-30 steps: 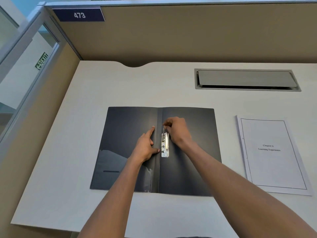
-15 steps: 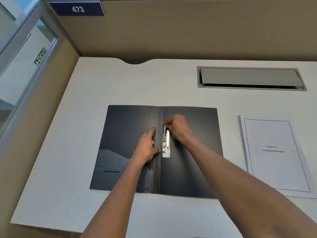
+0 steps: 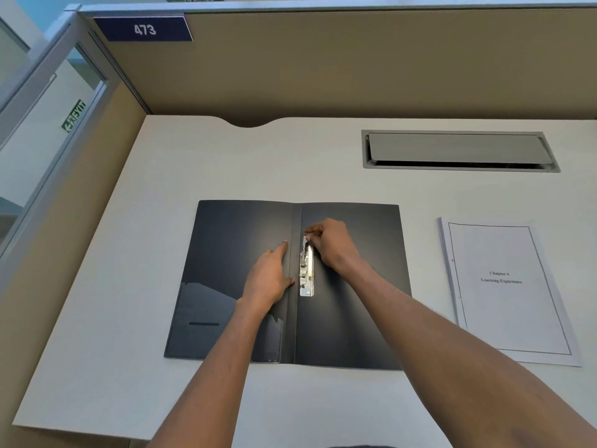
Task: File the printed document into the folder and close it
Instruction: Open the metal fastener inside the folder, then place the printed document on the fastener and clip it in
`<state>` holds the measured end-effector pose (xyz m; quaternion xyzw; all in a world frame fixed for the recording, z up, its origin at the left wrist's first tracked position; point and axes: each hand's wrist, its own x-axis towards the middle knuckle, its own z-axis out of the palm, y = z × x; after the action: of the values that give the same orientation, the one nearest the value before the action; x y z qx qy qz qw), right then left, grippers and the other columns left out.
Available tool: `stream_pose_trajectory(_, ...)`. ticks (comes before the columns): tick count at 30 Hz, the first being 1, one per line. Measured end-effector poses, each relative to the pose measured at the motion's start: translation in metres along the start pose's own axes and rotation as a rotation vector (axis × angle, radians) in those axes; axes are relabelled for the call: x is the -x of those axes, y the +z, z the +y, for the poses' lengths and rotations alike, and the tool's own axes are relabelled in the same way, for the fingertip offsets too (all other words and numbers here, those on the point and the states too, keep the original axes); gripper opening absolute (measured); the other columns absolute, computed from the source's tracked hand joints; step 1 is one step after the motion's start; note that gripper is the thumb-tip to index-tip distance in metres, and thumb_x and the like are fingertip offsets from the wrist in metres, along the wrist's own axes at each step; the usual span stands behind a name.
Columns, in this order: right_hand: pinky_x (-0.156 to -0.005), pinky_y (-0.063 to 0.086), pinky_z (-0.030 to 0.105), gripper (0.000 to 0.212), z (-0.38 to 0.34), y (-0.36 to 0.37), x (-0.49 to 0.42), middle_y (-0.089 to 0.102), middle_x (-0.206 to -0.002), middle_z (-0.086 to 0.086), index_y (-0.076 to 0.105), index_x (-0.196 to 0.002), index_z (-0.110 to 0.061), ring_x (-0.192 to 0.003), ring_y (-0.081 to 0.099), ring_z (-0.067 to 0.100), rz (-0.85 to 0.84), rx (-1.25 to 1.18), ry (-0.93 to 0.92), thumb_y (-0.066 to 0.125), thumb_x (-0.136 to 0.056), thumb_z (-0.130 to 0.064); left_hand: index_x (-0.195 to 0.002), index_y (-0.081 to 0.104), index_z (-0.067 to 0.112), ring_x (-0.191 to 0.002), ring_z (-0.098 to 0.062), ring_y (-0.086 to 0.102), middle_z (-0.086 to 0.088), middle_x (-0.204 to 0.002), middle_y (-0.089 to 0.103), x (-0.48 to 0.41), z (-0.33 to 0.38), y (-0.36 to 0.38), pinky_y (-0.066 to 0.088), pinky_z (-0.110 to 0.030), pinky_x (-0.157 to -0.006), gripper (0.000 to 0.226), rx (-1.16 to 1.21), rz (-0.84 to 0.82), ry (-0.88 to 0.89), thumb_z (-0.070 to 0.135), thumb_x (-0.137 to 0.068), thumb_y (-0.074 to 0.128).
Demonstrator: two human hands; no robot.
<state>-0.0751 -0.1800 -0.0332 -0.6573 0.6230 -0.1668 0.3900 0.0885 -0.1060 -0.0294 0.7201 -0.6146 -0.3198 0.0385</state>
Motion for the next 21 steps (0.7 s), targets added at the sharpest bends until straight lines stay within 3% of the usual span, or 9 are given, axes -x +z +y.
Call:
stream_pose_trajectory(3,-0.095,0.055,0.042,0.024,0.001,-0.006,0.012,0.072,-0.114,0.008,0.076,-0.115,-0.013,-0.106,0.069,0.026,0.010,0.045,-0.040,0.064,-0.096,-0.021,-0.155,0.039,0.018,-0.118,-0.030,0.059,-0.010,-0.126,0.059,0.008,0.007,0.000,0.052,-0.043,-0.098,0.070,-0.007,0.095,0.010,0.013,-0.091,0.067)
stream_pose_trajectory(7,-0.095,0.052,0.039,0.027,0.008,-0.013,0.036,0.064,-0.130,0.004,0.073,-0.119,-0.016,-0.119,0.060,0.023,0.043,0.126,-0.100,0.060,-0.098,-0.027,-0.149,0.046,0.014,-0.126,-0.032,0.057,-0.010,-0.135,0.058,0.020,0.024,0.005,0.049,-0.045,-0.099,0.053,0.042,0.200,-0.001,0.013,-0.097,0.056)
stream_pose_trajectory(13,-0.110,0.040,0.036,0.039,0.031,-0.032,0.075,0.054,-0.149,0.003,0.064,-0.135,-0.013,-0.139,0.047,0.022,0.090,0.182,-0.119,0.060,-0.100,-0.029,-0.147,0.050,0.014,-0.125,-0.029,0.058,-0.007,-0.138,0.060,0.037,0.057,0.025,0.048,-0.040,-0.101,0.048,0.159,0.340,0.088,0.019,-0.100,0.055)
stream_pose_trajectory(17,-0.113,0.040,0.036,0.042,0.054,-0.058,0.097,0.053,-0.150,0.002,0.061,-0.138,-0.014,-0.140,0.046,0.020,0.142,0.173,-0.100,0.059,-0.100,-0.032,-0.153,0.043,0.012,-0.147,-0.023,0.041,-0.007,-0.157,0.047,0.047,0.092,0.049,0.035,-0.033,-0.116,0.054,0.207,0.355,0.083,0.025,-0.102,0.053)
stream_pose_trajectory(21,-0.107,0.046,0.036,0.040,0.090,-0.095,0.121,0.057,-0.143,0.001,0.060,-0.137,-0.017,-0.131,0.053,0.020,0.212,0.154,-0.053,0.059,-0.100,-0.032,-0.154,0.043,0.012,-0.142,-0.021,0.047,-0.005,-0.153,0.051,0.059,0.136,0.081,0.032,-0.023,-0.106,0.055,0.289,0.308,0.099,0.030,-0.103,0.052)
